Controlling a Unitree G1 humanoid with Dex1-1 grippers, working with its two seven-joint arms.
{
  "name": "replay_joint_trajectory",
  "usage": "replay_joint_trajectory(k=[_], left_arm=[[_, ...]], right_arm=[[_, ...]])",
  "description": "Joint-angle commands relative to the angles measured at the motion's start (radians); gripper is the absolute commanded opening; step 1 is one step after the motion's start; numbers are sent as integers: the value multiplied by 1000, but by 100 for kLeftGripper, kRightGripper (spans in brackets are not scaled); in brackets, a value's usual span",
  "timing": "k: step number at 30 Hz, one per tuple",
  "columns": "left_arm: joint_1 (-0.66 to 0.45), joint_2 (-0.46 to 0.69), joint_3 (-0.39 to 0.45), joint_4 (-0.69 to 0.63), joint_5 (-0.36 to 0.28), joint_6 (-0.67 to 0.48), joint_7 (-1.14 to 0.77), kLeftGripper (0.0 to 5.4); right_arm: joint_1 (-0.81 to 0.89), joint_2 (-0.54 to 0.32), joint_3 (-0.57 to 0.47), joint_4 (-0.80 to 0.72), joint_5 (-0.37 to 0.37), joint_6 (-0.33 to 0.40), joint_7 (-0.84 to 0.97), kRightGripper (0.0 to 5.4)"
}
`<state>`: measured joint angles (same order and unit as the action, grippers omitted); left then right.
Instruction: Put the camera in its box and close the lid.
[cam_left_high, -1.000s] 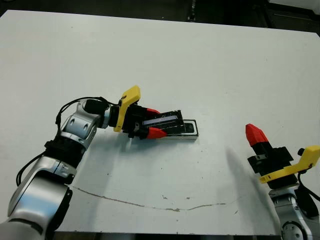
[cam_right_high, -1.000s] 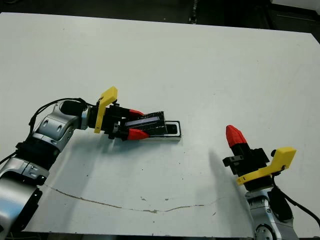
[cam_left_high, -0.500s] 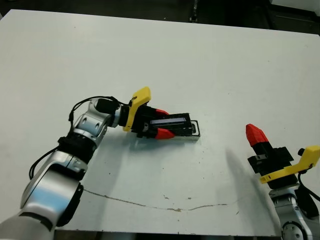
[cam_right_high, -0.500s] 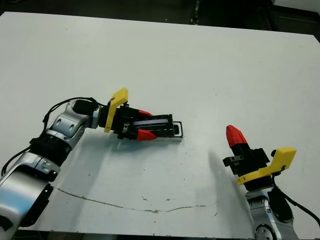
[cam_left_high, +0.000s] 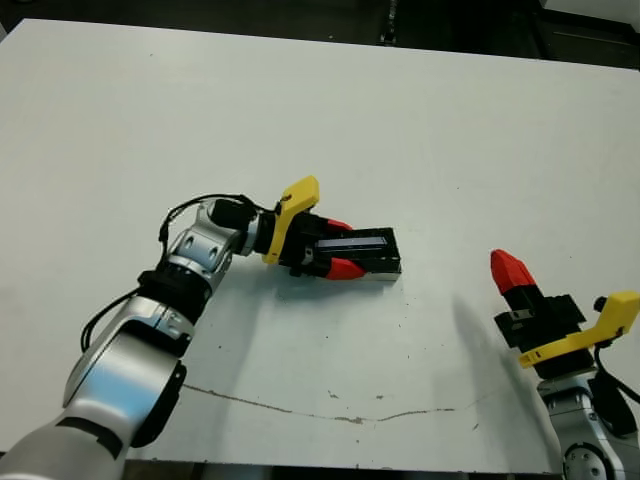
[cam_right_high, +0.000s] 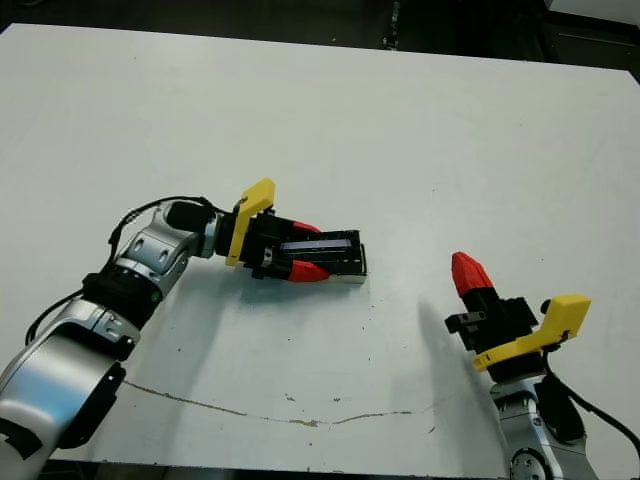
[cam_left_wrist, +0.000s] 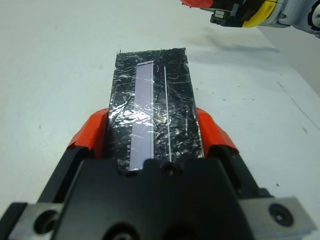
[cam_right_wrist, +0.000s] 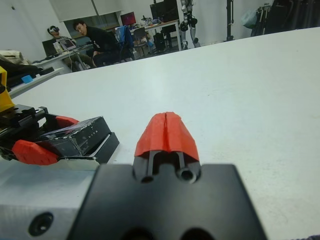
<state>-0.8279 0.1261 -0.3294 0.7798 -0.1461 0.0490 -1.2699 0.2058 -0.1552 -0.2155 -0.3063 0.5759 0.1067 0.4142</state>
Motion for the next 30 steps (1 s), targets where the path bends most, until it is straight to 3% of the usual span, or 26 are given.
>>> replay_joint_trajectory(k=[1,13,18,23,30], left_arm=[[55,-95,-63,45,48,-1,-8,315],[73,-164,-53,92,67,-88,62,315],[77,-178,-59,89,74,-70,77,315],[72,-177,-83,56,109,23,132,315],[106,-169,-105,-27,144,38,206,422]], right_arm=[[10,-3,-11,7,-4,-9,1,0],[13,-2,-9,0,1,2,-6,0],[14,-1,-9,-1,-3,1,-10,0],[15,-1,-8,-2,0,3,-13,0],[16,-5,-9,-6,2,13,-16,0]])
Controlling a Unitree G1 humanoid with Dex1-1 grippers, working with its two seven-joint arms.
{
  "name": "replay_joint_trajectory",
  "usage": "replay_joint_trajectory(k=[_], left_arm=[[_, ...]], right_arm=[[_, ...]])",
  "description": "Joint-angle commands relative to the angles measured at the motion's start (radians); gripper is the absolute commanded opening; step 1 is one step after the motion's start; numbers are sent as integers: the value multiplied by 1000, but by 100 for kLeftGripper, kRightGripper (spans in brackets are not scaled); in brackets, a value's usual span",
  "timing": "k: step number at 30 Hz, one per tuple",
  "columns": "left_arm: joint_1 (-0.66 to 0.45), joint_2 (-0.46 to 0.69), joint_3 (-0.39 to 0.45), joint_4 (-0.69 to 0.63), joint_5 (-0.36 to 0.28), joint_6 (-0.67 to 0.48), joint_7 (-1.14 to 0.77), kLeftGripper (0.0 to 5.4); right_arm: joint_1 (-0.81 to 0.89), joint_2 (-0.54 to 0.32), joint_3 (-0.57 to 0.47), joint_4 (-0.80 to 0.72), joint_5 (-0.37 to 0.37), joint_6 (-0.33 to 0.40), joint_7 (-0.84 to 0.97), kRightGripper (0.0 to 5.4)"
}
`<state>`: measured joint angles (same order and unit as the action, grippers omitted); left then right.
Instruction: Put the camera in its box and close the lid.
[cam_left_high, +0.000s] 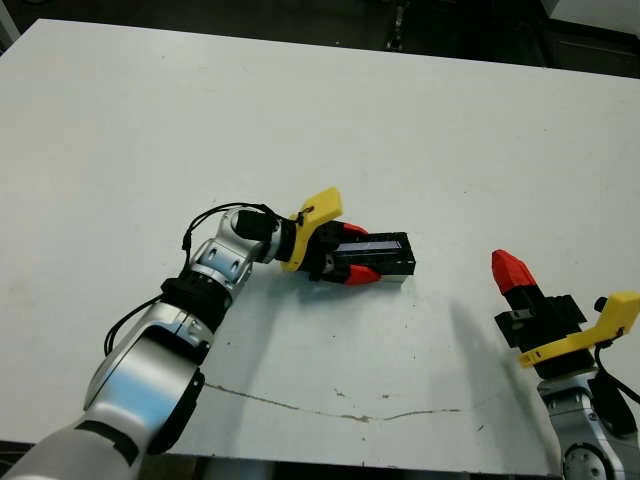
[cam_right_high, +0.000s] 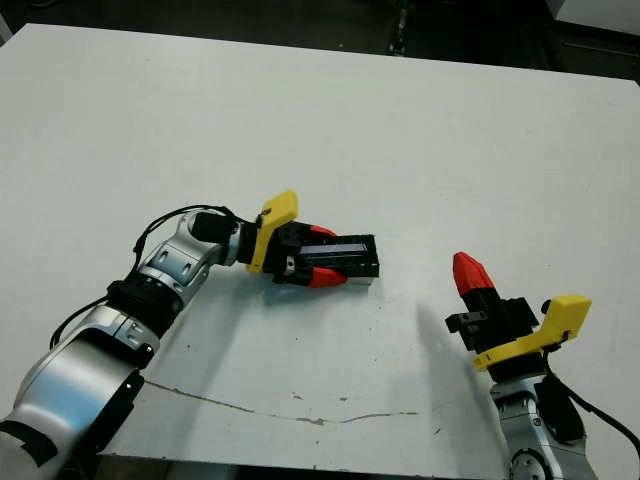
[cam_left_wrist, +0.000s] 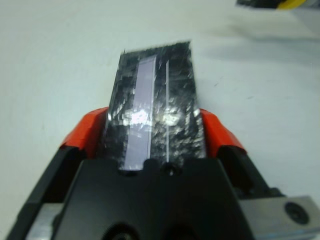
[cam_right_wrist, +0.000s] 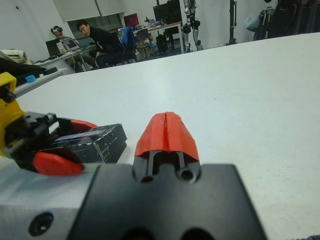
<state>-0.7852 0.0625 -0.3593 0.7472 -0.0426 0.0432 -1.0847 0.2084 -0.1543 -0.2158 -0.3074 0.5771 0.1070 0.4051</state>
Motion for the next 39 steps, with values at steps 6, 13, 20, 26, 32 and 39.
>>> replay_joint_trajectory(k=[6,13,20,26,32,39], left_arm=[[63,-96,-88,-34,59,57,27,501],[64,-84,-91,-45,64,52,26,538],[69,-71,-88,-71,49,74,-4,538],[99,-22,-76,-148,32,89,-22,538],[151,73,-33,-257,-13,177,-40,538],[258,260,40,-394,-33,183,-29,538]], right_arm=[[14,-8,-7,-1,-12,-3,-1,0],[15,-6,-8,0,-12,-5,1,0],[15,-4,-7,-4,-11,4,-4,0],[10,-3,-12,11,-4,-12,16,0],[8,-3,-13,7,1,-2,16,0],[2,-5,-14,10,8,-4,24,0]])
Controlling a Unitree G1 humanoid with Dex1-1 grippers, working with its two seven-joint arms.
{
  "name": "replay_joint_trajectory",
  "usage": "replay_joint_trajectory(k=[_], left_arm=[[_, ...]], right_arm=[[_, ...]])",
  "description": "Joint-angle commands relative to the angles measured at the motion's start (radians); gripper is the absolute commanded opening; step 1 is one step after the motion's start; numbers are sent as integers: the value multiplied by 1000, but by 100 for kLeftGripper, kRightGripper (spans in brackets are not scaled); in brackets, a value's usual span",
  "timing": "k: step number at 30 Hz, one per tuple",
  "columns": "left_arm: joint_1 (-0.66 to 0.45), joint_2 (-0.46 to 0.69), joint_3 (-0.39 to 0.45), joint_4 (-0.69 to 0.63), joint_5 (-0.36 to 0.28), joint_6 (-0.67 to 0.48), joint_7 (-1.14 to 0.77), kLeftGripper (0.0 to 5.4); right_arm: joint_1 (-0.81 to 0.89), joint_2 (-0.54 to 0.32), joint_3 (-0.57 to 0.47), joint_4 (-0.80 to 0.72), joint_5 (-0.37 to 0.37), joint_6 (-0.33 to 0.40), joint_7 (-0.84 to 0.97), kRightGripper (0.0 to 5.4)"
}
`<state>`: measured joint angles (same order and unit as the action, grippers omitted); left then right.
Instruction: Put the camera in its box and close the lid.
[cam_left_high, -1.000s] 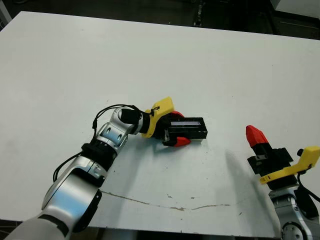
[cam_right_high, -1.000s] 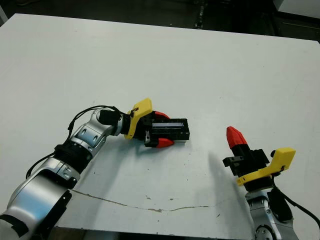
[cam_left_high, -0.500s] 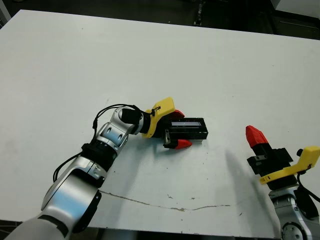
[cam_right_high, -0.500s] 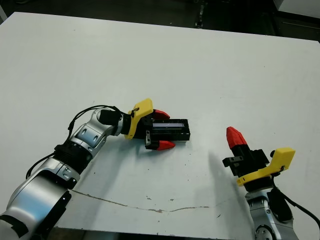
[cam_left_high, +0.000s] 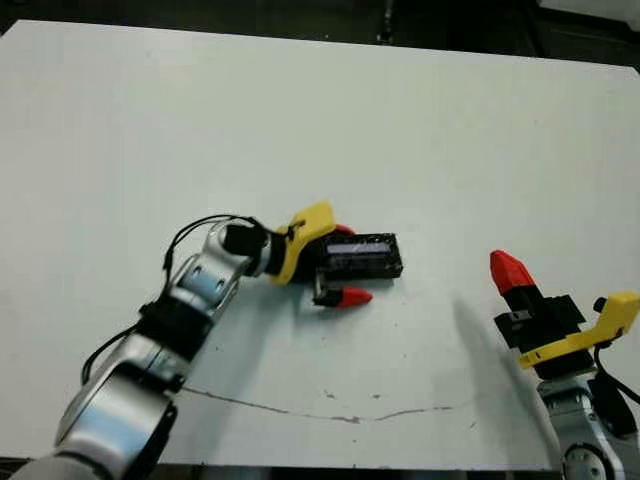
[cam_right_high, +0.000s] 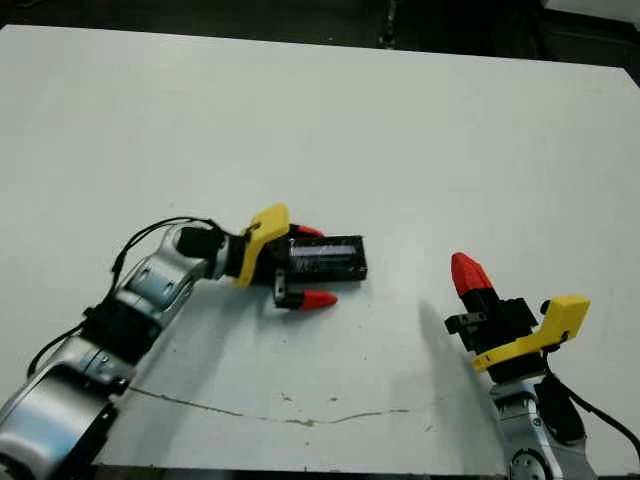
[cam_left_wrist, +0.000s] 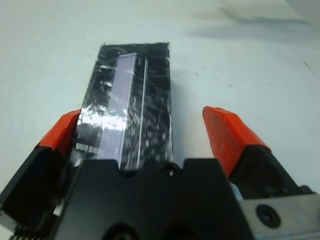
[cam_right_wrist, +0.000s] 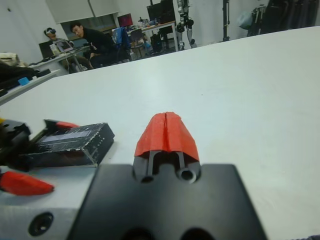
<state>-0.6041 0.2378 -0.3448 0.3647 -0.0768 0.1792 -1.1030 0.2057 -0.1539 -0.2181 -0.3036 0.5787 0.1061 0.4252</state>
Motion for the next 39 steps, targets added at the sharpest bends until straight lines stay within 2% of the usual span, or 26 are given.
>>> replay_joint_trajectory(k=[1,10,17,20,24,27,30,33,39], left_arm=[[98,104,44,-17,-11,44,-8,538],[220,242,174,-112,-85,81,43,538],[286,317,246,-176,-78,74,118,538],[308,324,299,-231,-110,114,169,538],[379,208,435,-445,-217,201,372,530],[419,54,482,-598,-302,176,536,496],[397,-50,458,-671,-373,151,593,449],[347,-105,399,-722,-389,184,647,402],[211,-176,241,-694,-328,301,763,314]], right_arm=[[4,-6,-12,3,8,2,2,0],[2,-6,-8,4,-7,-5,1,0],[7,-9,-9,-12,4,14,-9,0],[6,-6,-9,-1,3,-3,4,0],[4,-3,-5,-2,2,-3,5,0],[2,-1,-3,2,4,-5,10,0],[2,-1,-5,4,-1,-7,8,0],[1,0,-7,9,-1,-17,14,0],[3,4,-14,8,5,-14,4,0]])
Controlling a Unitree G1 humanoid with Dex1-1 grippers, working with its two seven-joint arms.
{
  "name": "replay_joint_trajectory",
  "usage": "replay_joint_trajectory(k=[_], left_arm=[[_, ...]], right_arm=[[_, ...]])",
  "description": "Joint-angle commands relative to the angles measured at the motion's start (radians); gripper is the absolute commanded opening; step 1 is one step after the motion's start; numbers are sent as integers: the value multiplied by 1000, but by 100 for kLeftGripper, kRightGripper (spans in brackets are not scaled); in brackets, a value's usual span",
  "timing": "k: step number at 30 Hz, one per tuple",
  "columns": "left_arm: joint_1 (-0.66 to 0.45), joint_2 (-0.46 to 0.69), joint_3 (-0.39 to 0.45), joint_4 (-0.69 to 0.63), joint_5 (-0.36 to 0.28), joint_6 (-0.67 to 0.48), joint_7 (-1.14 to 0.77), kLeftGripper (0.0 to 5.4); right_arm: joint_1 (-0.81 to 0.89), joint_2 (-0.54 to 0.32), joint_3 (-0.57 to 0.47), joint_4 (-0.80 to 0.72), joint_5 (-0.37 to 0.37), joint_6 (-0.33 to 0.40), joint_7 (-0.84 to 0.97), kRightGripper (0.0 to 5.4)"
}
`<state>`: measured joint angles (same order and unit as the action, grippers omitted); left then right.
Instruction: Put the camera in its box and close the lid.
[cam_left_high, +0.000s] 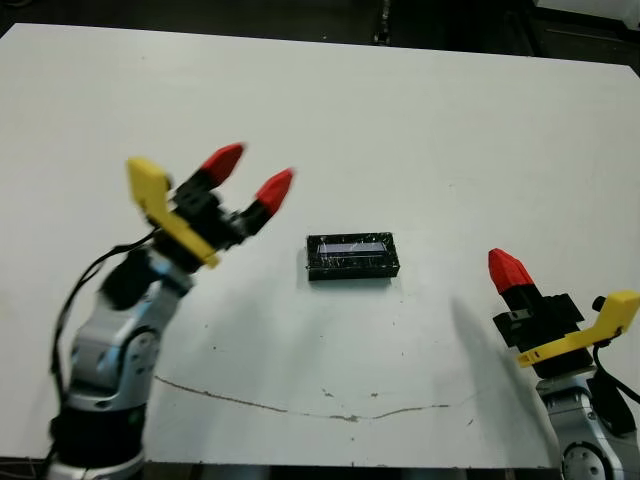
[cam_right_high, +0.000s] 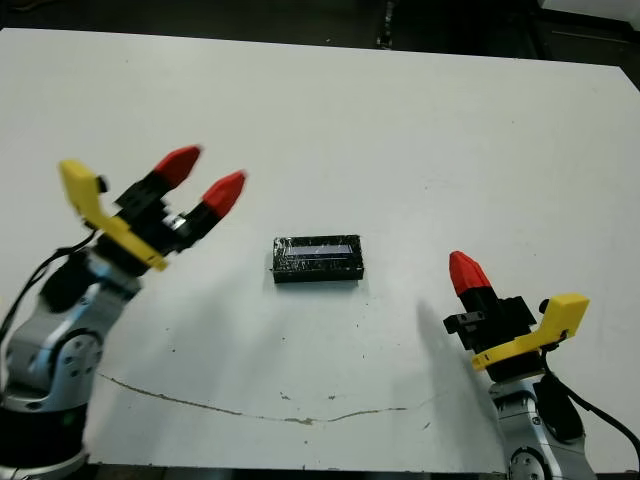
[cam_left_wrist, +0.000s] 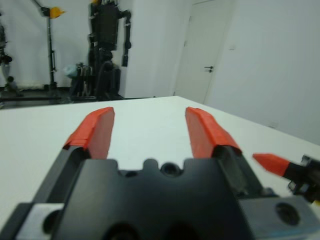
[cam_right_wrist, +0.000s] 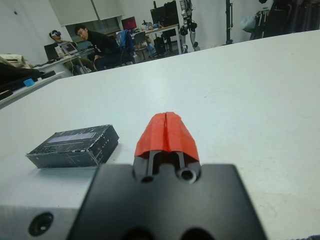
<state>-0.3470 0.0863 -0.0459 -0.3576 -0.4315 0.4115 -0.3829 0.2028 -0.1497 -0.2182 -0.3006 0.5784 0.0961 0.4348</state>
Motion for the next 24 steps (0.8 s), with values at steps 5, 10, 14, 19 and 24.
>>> replay_joint_trajectory(k=[5,10,14,19,24], left_arm=[[-129,-66,-150,177,85,110,58,238],[-175,-125,-219,339,137,245,114,162],[-143,-152,-288,446,204,212,115,100],[-89,-150,-337,506,252,230,98,25],[-36,-138,-364,503,274,246,84,1]], right_arm=[[3,1,-19,9,6,-5,-11,0],[-3,10,-28,19,6,-19,-13,0],[-4,12,-32,12,1,-15,-28,0],[-3,12,-35,9,2,-20,-31,0],[-4,12,-36,8,2,-19,-30,0]])
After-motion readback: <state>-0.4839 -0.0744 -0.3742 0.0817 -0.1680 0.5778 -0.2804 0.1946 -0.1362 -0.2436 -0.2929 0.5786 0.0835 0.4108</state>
